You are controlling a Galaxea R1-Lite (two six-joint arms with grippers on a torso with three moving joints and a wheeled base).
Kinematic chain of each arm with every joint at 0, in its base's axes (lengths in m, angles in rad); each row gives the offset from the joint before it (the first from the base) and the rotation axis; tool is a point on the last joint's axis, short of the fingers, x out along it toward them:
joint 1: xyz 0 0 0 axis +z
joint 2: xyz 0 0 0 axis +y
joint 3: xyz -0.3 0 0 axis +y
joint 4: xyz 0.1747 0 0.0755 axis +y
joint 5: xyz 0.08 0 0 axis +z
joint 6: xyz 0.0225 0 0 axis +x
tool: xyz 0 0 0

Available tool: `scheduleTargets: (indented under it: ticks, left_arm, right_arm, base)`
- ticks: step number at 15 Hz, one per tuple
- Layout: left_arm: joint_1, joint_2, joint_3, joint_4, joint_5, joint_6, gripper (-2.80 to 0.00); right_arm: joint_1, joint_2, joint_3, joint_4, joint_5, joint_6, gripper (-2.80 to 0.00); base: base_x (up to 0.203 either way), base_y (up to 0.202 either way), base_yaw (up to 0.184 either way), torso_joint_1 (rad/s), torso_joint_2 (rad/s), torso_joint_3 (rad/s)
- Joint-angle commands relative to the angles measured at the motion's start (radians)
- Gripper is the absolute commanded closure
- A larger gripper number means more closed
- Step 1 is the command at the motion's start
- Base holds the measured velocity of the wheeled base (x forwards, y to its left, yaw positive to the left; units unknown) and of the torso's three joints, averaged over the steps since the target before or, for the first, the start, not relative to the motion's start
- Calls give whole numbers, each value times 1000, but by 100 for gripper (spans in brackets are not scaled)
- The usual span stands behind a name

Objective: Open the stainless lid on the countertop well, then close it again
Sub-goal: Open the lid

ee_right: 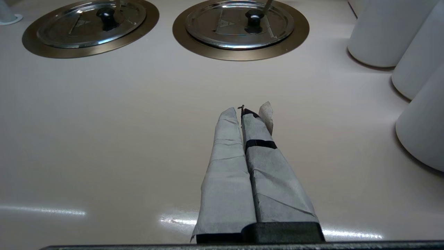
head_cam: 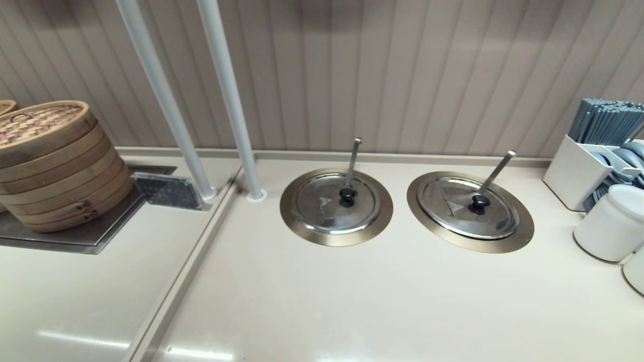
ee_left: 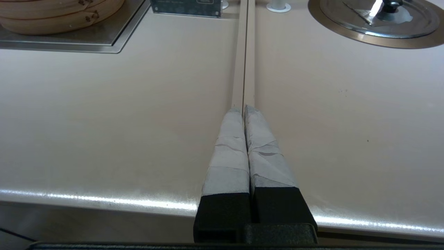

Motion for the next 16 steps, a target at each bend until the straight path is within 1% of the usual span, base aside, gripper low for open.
scheduleTargets:
  ticks: [1,3,5,7,10,11,12,14,16]
  left_arm:
    - [0,0,0,0,0,0,0]
    - [0,0,-1,0,0,0,0]
    - [0,0,1,0,0,0,0]
    - [0,0,0,1,0,0,0]
    - [0,0,0,0,0,0,0]
    - [0,0,-1,-1,0,0,0]
    - [0,0,-1,-1,0,0,0]
    - [0,0,1,0,0,0,0]
    - [0,0,1,-1,0,0,0]
  right_arm:
    - [0,0,0,1,-1,6,0]
    - [0,8,-17,6,0,-3,0]
    - [2,103,-140,42,8,15,0]
    - [3,319,-276,75,18,51,0]
    - [5,671,-421,73,28,84,0]
    - [5,786,-450,41,29,91,0]
    - [5,913,-473,-23,27,98,0]
    - [4,1170,-506,-201,8,106,0]
    - [-4,1433,-563,-423,-29,111,0]
  base:
    - [0,0,0,0,0,0]
    - [0,0,0,0,0,0]
    - [0,0,0,0,0,0]
    - [0,0,0,0,0,0]
    - [0,0,0,0,0,0]
    - [0,0,0,0,0,0]
    - [0,0,0,0,0,0]
    - [0,0,0,0,0,0]
    - [0,0,0,0,0,0]
